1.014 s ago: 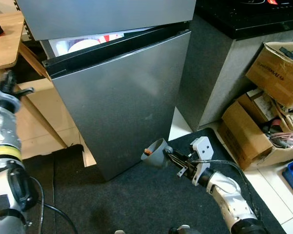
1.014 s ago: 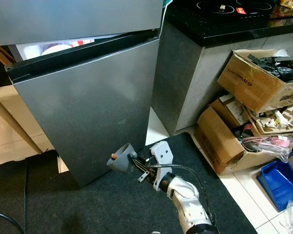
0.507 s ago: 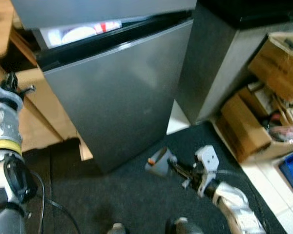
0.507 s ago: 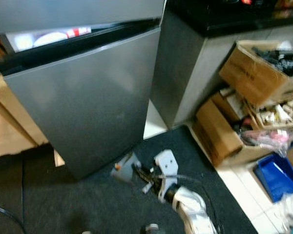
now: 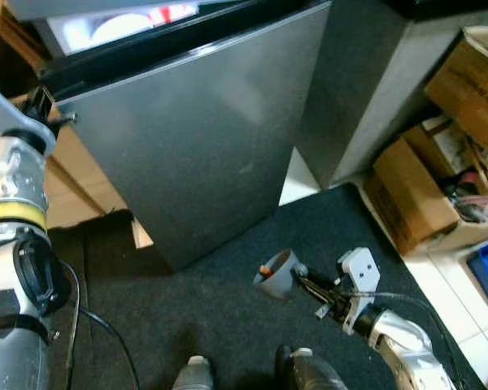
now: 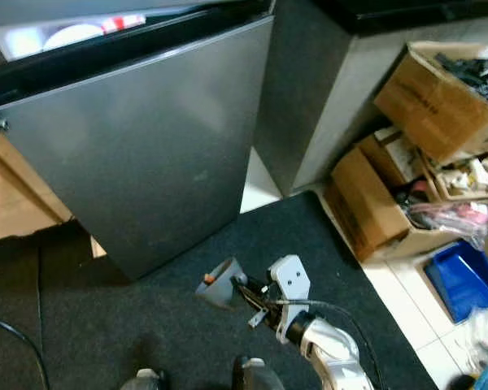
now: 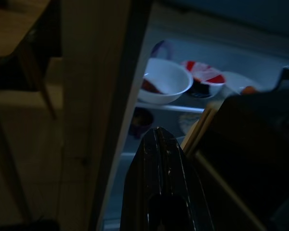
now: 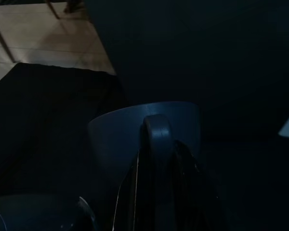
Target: Restocking fridge
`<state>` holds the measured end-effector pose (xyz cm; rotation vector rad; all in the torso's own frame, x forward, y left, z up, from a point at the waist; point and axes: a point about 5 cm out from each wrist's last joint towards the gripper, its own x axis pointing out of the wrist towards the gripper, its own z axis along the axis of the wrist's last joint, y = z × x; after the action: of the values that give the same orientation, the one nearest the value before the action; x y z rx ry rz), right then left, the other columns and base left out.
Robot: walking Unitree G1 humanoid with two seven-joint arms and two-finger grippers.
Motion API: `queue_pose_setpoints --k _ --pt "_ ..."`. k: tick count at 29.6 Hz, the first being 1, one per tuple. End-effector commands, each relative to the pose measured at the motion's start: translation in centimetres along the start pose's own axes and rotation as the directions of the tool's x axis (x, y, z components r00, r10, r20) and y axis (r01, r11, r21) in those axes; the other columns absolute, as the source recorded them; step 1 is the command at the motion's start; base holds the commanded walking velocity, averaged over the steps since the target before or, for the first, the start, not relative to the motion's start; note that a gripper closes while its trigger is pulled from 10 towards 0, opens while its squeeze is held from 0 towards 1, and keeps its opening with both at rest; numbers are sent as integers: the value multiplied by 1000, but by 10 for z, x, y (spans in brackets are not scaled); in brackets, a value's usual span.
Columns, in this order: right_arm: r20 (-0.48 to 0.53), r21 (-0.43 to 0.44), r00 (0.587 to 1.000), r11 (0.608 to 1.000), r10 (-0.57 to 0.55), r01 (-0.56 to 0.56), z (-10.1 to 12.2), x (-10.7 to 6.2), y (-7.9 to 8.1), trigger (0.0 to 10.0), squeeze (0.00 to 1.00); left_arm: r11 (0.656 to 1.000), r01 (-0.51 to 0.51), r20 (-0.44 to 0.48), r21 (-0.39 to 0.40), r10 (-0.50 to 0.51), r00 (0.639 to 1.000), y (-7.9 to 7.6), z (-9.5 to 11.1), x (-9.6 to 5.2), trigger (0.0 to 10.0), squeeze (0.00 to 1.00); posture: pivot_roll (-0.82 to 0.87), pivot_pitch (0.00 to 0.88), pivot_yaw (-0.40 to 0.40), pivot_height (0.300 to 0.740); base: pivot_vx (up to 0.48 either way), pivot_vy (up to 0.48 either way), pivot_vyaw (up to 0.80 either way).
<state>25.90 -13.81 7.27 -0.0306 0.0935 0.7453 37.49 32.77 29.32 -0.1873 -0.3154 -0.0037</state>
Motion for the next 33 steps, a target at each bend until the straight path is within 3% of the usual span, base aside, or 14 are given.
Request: queue_pose_setpoints --k 1,5,9,12,14,16,17,18,19,23,26,29,30,33 --pt "-18 23 1000 1000 -6 6 -5 -4 2 10000 0 992 129 -34 -2 -129 991 -23 -8 8 10000 0 -195 310 -14 740 0 0 0" --pt "-18 25 1000 1000 -8 8 -3 -1 2 10000 0 950 311 -76 3 -310 948 -42 -15 10 10000 0 -177 287 -8 740 0 0 0" --pt "-15 24 1000 1000 -7 7 -2 2 2 10000 0 917 399 -107 -1 -397 912 -49 -22 8 10000 0 -168 274 -6 740 0 0 0" --pt "-6 22 1000 1000 -6 6 1 7 0 10000 0 838 544 -158 -39 -543 825 -59 -36 1 10000 0 -157 259 -3 740 0 0 0" --pt "-6 22 1000 1000 -6 6 1 7 0 10000 0 838 544 -158 -39 -543 825 -59 -36 1 10000 0 -157 259 -3 740 0 0 0" --pt "0 21 1000 1000 -4 4 3 9 -1 10000 0 776 625 -182 -83 -628 757 -66 -48 -6 10000 0 -148 254 -3 740 0 0 0" --pt "0 21 1000 1000 -4 4 3 9 -1 10000 0 776 625 -182 -83 -628 757 -66 -48 -6 10000 0 -148 254 -3 740 0 0 0" --pt "6 22 1000 1000 4 -4 4 11 -1 10000 0 719 682 -197 -130 -693 693 -74 -61 -13 10000 0 -144 251 -3 740 0 0 0" --pt "6 22 1000 1000 4 -4 4 11 -1 10000 0 719 682 -197 -130 -693 693 -74 -61 -13 10000 0 -144 251 -3 740 0 0 0" --pt "20 37 998 997 65 -65 6 12 5 10000 0 660 727 -201 -188 -750 630 -84 -80 -23 10000 0 -141 245 -2 740 0 0 0" --pt "25 43 996 995 89 -90 7 12 8 10000 0 650 733 -198 -202 -760 620 -87 -84 -26 10000 0 -141 245 -2 740 0 0 0" --pt "54 114 938 932 341 -345 10 2 37 10000 0 643 723 -192 -253 -766 614 -92 -99 -36 10000 0 -136 239 0 740 0 0 0" --pt "54 114 938 932 341 -345 10 2 37 10000 0 643 723 -192 -253 -766 614 -92 -99 -36 10000 0 -136 239 0 740 0 0 0" --pt "57 162 855 840 516 -518 11 -7 58 10000 0 649 709 -207 -276 -760 616 -91 -110 -45 10000 0 -128 235 -1 740 0 0 0"
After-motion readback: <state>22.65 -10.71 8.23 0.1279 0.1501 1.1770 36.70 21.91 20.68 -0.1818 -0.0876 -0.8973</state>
